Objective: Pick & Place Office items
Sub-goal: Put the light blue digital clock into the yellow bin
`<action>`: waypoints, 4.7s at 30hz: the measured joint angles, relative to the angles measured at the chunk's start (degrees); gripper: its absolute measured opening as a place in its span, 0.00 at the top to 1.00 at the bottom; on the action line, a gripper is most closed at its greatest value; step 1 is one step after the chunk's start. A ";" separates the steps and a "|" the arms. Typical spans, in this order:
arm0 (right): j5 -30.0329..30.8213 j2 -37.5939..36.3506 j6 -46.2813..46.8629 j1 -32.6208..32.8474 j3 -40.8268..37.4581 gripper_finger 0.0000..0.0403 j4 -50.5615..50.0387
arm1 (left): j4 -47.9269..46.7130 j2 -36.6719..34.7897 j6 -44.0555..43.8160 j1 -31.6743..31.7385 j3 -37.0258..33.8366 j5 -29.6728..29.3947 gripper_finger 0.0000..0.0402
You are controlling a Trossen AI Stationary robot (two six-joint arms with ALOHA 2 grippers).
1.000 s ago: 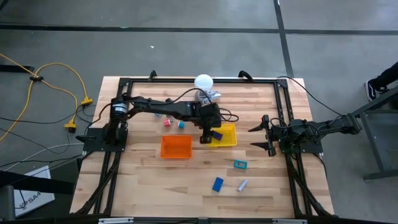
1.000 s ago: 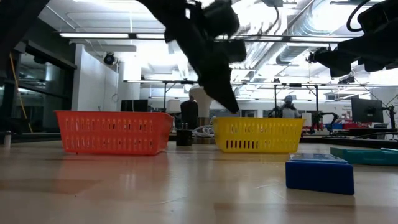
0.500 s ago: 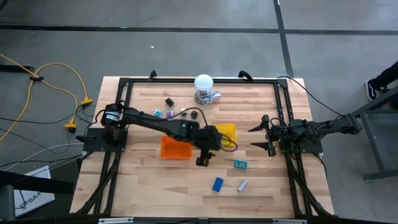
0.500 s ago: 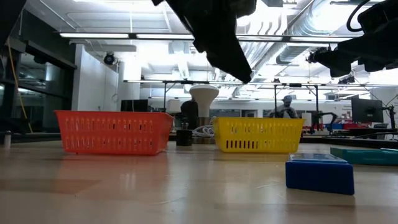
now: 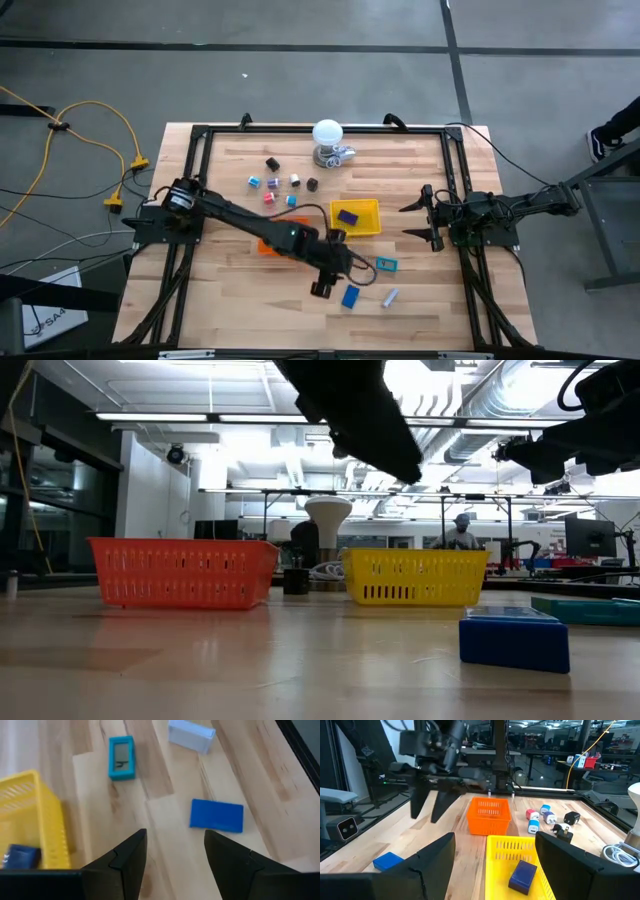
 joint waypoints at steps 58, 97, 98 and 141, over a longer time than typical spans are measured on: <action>-4.39 -0.02 15.00 0.01 0.00 0.35 1.02 | 14.34 1.51 -17.23 -1.77 0.00 2.82 0.53; -1.19 34.47 5.57 8.96 20.29 0.35 7.46 | 31.54 -15.44 -14.54 -15.19 -25.23 -36.42 0.59; -1.20 36.43 5.27 9.22 21.58 0.35 6.97 | 32.06 -16.36 -15.62 -14.78 -26.48 -36.19 0.59; 6.85 76.98 33.70 20.01 42.25 0.35 -25.75 | 58.20 -24.96 -16.18 -15.09 -46.51 -35.52 0.59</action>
